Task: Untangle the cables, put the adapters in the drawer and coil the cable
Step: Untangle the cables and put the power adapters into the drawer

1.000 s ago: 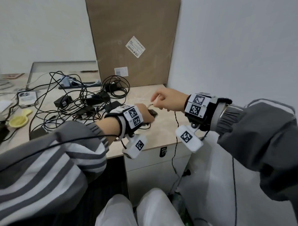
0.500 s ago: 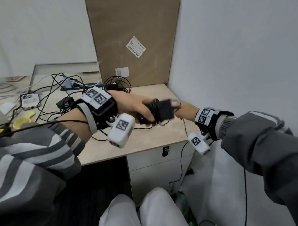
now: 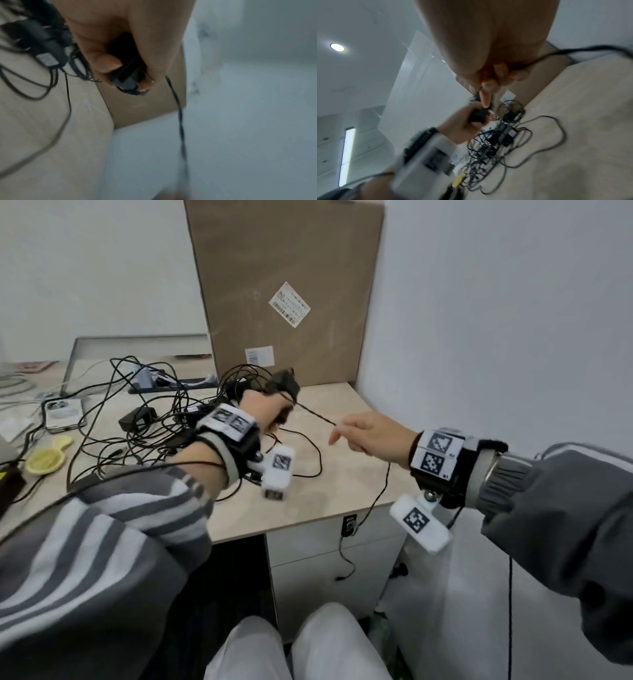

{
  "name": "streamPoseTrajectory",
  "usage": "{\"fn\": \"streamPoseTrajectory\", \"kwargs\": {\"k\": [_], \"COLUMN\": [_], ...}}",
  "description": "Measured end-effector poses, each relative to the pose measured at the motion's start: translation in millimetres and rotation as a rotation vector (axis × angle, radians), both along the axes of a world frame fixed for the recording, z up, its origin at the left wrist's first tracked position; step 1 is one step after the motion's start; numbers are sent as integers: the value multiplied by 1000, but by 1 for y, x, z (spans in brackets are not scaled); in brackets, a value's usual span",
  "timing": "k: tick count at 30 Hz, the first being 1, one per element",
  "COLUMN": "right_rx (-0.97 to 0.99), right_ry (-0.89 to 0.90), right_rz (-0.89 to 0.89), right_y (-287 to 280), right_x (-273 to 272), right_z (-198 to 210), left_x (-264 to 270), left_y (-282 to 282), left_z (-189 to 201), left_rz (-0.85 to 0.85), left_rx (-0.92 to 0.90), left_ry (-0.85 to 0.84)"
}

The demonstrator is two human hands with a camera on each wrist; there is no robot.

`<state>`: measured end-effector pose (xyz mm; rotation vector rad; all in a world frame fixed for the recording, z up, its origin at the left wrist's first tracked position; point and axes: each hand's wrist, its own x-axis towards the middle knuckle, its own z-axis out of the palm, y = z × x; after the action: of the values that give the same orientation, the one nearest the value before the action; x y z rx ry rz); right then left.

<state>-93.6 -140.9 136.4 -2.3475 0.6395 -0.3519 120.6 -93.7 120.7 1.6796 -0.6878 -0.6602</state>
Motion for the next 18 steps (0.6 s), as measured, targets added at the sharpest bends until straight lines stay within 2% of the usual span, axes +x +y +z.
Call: {"fn": "streamPoseTrajectory", "kwargs": {"k": [1,2,3,6,11,12,14,16,17,18], "right_rx": [39,61,69,26,-42,-82,-166,-261,-291,-303], "right_ry": [-3,3,17,72,212,243,299,290,250,200], "right_rz": [18,29,30,-21,-31,-30,-35,-46,-45,-42], "right_y": [-2,-7,-14,-36,-51,-51,-47,-39,-34,-28], "right_x": [-5,-9,-12,-17,-10,-6,3,14,19,23], "right_z": [-10,-20,-28,-35,-19,-13,-1,12,18,22], "left_x": [7,12,14,4,-36,-44,-60,-71,-72,-71], "left_y": [3,10,18,45,66,65,59,48,44,39], "left_z": [6,12,19,31,30,29,25,18,13,8], "left_rz": [-61,-180,-333,-763,-1111,-1171,-1187,-981,-867,-759], "left_rx": [-102,-146,-120,57,230,342,672,935,982,973], "left_ry": [209,341,354,144,26,-79,-493,-934,-1041,-1042]}}
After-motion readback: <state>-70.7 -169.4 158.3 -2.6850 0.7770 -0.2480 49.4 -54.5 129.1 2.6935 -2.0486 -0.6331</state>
